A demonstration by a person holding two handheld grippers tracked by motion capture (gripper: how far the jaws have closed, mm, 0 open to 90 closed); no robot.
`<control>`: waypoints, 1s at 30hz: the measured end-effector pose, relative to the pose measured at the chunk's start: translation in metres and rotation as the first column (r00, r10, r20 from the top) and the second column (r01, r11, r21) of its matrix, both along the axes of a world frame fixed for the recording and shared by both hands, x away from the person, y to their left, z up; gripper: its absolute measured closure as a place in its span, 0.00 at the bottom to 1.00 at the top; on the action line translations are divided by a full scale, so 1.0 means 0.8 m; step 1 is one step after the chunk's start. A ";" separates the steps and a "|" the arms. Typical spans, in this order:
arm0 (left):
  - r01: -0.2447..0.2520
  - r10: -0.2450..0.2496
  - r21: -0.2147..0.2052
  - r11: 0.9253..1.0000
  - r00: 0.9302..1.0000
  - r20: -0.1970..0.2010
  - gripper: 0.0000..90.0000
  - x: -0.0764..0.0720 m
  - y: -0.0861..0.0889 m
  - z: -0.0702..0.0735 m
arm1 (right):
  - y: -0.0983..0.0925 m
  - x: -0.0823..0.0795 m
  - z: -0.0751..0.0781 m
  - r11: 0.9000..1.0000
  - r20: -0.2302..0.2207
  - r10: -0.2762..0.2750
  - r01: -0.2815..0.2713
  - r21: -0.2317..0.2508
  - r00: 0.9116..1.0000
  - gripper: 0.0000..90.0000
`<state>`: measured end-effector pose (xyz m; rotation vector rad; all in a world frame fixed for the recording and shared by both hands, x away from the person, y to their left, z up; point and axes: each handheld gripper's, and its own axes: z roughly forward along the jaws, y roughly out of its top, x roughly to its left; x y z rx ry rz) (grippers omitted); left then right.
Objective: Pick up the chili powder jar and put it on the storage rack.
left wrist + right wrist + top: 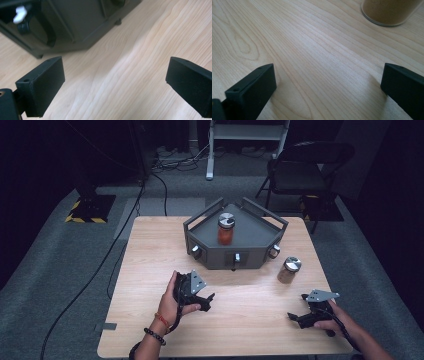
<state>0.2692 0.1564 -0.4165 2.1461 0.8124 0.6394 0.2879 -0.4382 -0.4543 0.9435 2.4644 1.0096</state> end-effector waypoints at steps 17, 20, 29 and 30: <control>-0.025 0.032 0.073 0.997 0.994 -0.101 0.02 -0.001 0.023 -0.018 | 0.000 0.000 0.000 1.000 0.000 0.000 0.000 0.000 1.000 0.00; -0.035 0.044 0.079 0.996 0.992 -0.115 0.02 0.000 0.027 -0.022 | 0.000 0.000 0.000 1.000 0.000 0.000 0.000 0.000 1.000 0.00; -0.062 0.073 0.076 0.995 0.985 -0.157 0.02 0.002 0.037 -0.035 | 0.000 0.000 0.000 1.000 0.000 0.000 0.000 0.000 1.000 0.00; -0.066 0.078 0.080 0.995 0.984 -0.158 0.02 0.003 0.037 -0.037 | 0.000 0.000 0.000 1.000 0.000 0.000 0.000 0.000 1.000 0.00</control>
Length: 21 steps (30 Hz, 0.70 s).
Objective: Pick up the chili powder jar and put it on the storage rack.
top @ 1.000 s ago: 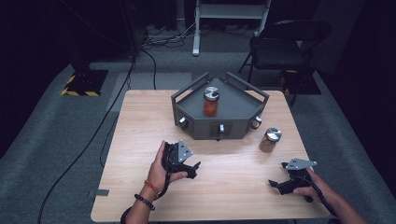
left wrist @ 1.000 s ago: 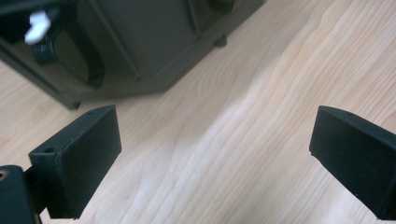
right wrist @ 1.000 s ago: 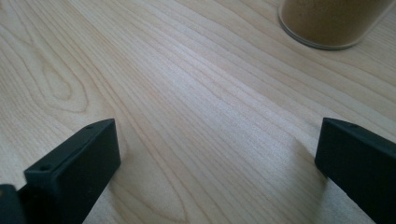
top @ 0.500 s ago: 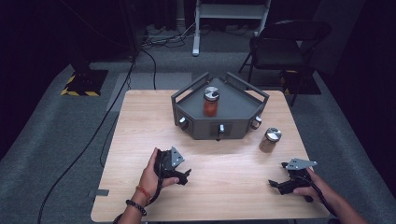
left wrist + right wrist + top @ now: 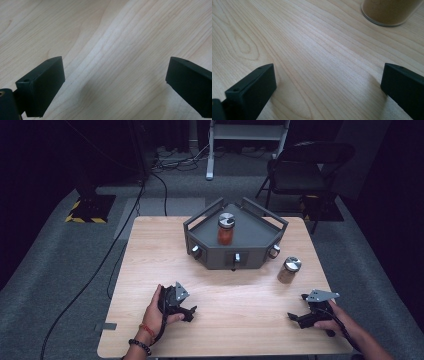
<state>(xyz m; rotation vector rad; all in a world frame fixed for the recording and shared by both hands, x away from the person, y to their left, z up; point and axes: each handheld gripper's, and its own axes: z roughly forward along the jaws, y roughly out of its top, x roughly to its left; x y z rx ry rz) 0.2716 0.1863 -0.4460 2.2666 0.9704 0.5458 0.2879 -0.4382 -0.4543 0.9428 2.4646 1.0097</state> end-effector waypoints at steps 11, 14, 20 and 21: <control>-0.022 0.020 -0.045 0.999 0.999 -0.034 0.02 0.002 0.013 -0.010 | 0.000 0.000 0.000 1.000 0.000 0.000 0.000 0.000 1.000 0.00; -0.028 0.026 -0.064 0.998 0.999 -0.037 0.02 0.002 0.018 -0.013 | 0.000 0.000 0.000 1.000 0.000 -0.001 0.001 0.000 1.000 0.00; -0.040 0.033 -0.120 0.992 0.998 -0.057 0.02 0.004 0.031 -0.022 | 0.000 0.000 0.000 1.000 0.000 -0.002 0.002 0.000 1.000 0.00; -0.045 0.038 -0.126 0.991 0.998 -0.057 0.01 0.004 0.032 -0.023 | 0.000 0.000 0.000 1.000 0.000 -0.002 0.002 0.000 1.000 0.00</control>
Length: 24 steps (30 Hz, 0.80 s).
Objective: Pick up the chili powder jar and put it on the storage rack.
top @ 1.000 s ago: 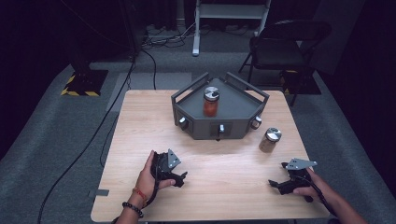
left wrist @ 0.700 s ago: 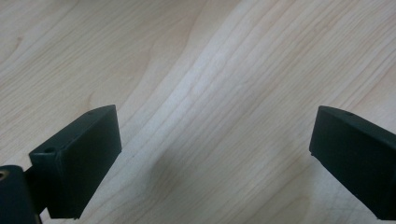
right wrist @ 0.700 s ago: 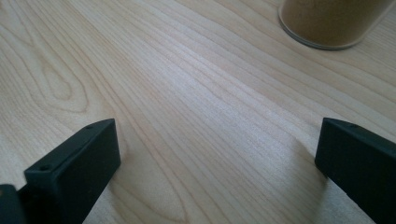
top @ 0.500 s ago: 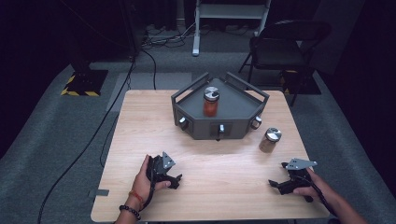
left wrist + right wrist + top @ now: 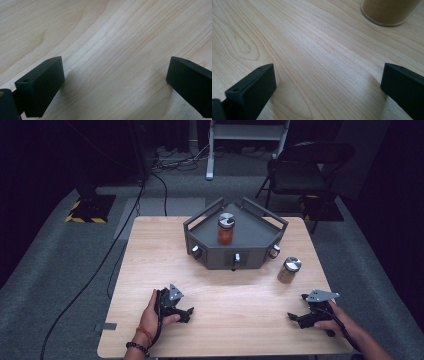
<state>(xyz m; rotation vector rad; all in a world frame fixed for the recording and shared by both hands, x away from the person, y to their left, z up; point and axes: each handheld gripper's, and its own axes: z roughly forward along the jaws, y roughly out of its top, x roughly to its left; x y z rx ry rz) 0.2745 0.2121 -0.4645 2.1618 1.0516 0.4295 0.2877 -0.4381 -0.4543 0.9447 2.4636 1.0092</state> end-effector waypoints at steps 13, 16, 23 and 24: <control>0.006 -0.006 -0.004 1.000 1.000 0.002 0.00 0.002 0.001 -0.001 | -0.001 -0.001 0.000 1.000 0.001 0.004 -0.004 0.000 1.000 0.00; 0.005 -0.005 -0.005 1.000 1.000 0.002 0.00 0.002 0.001 -0.001 | -0.001 -0.001 0.000 1.000 0.001 0.003 -0.003 0.000 1.000 0.00; 0.006 -0.006 -0.004 1.000 1.000 0.002 0.00 0.002 0.001 -0.001 | -0.002 0.001 0.000 1.000 0.001 0.010 -0.010 0.000 1.000 0.00; 0.006 -0.006 -0.004 1.000 1.000 0.002 0.00 0.002 0.001 -0.001 | -0.002 0.001 0.000 1.000 0.001 0.011 -0.011 0.000 1.000 0.00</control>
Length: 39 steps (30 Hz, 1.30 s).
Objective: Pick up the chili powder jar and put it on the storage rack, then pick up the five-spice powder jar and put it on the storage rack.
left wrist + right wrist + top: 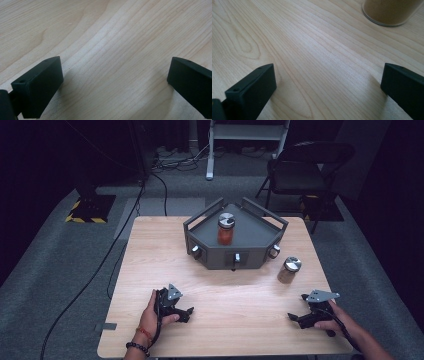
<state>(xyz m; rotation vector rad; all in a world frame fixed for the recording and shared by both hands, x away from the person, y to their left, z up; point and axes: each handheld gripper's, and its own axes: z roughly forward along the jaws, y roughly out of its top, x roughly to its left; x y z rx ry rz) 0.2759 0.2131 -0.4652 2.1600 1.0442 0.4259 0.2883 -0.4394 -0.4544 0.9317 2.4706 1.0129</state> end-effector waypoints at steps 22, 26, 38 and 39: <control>-0.010 0.010 0.000 1.000 1.000 0.001 0.00 -0.002 0.000 0.000 | 0.002 0.001 0.000 1.000 0.000 -0.006 0.006 0.000 1.000 0.00; -0.008 0.008 -0.001 1.000 1.000 0.002 0.00 -0.002 0.000 0.000 | 0.003 0.001 0.002 1.000 -0.001 -0.010 0.010 -0.005 1.000 0.00; -0.004 0.004 -0.001 1.000 1.000 0.002 0.00 -0.001 0.001 0.000 | 0.009 -0.003 0.016 0.999 0.018 -0.035 0.035 -0.024 0.999 0.02; -0.004 0.004 -0.001 1.000 1.000 0.002 0.00 -0.001 0.001 0.000 | 0.011 -0.005 0.016 0.999 0.030 -0.038 0.039 -0.027 0.999 0.02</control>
